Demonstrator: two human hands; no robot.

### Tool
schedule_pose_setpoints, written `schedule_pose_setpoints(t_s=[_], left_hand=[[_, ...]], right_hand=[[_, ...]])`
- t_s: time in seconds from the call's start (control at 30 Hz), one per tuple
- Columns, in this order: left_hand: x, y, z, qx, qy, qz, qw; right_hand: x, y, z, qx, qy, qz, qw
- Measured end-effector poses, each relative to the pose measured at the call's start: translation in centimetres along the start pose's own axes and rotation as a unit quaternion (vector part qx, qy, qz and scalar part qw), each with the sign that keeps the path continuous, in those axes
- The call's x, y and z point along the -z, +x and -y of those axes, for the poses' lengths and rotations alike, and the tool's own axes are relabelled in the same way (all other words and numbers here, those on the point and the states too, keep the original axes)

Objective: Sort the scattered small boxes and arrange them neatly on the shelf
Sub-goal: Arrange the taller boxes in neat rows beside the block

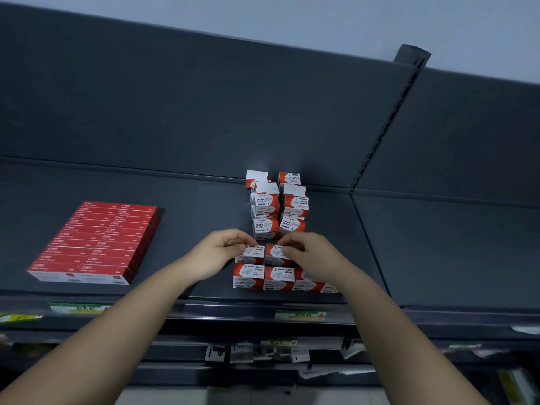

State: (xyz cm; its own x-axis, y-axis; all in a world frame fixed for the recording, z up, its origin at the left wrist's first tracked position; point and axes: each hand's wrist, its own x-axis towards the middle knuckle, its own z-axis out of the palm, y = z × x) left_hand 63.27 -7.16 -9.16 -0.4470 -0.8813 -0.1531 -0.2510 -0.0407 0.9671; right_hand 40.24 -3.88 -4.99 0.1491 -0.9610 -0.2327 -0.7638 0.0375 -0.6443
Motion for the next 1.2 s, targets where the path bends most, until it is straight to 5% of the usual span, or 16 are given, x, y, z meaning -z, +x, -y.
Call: schedule_pose_setpoints(t_s=[0.2,0.53,0.97,1.2], left_hand=[[-0.1,-0.5,0.2,-0.007,0.003,0.020,1.000],[-0.3,-2.3,0.0,-0.026,0.096,0.068,0.993],[-1.3,-2.7,0.8,-0.095,0.154,0.012,0.983],[-0.9,-2.6,0.1,-0.060,0.156,0.043,0.985]], right_hand=[[0.1,-0.5,-0.5,0.010,-0.011,0.031,0.999],[-0.5,-1.8,0.4,0.103,-0.234,0.052,0.965],[-1.2,-1.9,0.2,0.115,-0.247,0.029,0.962],[-0.7,-2.1,0.4,0.099,-0.213,0.045,0.971]])
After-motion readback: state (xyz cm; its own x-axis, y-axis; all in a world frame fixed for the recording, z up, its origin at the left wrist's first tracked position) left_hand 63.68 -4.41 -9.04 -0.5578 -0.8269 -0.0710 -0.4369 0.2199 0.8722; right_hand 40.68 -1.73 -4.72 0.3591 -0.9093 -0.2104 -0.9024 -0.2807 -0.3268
